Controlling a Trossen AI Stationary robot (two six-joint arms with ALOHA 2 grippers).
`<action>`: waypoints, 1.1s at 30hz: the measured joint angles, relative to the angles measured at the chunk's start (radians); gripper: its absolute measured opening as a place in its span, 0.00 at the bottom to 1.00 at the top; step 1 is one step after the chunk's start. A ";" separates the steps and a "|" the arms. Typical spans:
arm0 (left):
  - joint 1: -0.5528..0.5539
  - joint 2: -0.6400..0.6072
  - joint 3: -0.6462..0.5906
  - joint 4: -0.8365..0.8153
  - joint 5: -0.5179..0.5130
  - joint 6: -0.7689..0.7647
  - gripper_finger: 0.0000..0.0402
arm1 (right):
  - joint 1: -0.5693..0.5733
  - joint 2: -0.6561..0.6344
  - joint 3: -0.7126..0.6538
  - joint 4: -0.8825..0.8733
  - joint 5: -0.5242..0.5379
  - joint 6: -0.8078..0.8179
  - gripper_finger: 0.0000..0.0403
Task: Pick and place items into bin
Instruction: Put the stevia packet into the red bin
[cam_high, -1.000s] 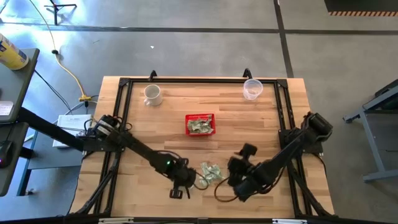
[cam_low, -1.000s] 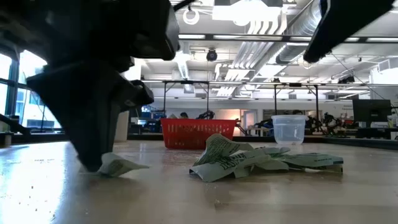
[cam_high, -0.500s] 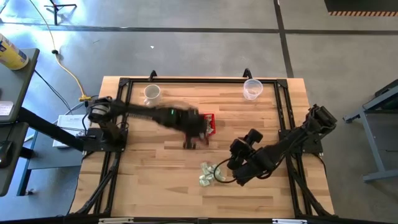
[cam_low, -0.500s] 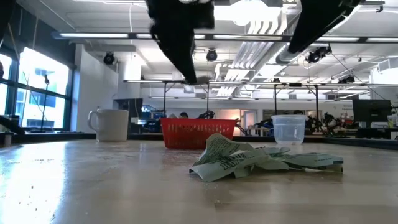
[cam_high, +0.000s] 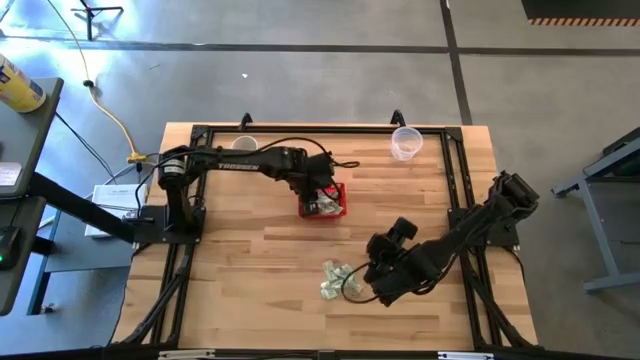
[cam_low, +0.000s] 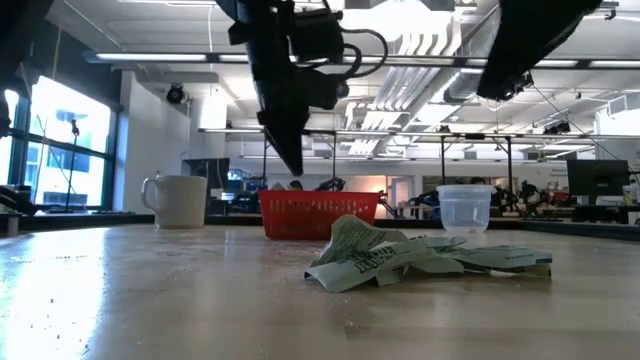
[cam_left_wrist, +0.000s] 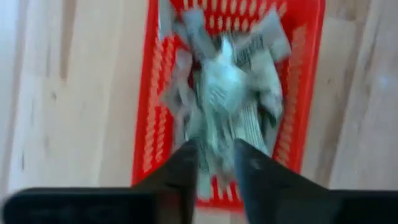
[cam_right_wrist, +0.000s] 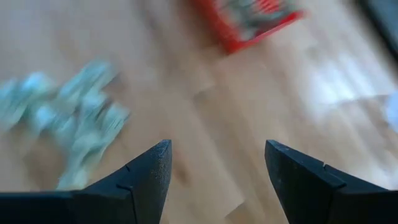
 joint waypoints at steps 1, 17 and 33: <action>-0.003 -0.008 0.000 -0.022 -0.002 -0.008 0.38 | 0.001 0.012 0.000 0.023 -0.032 -0.044 0.62; -0.319 -0.229 -0.168 -0.201 0.004 -0.246 0.86 | 0.069 0.213 0.000 0.389 -0.189 -0.305 0.62; -0.576 -0.343 -0.466 -0.022 0.009 -0.685 0.65 | -0.005 0.330 0.000 0.469 -0.267 -0.148 0.60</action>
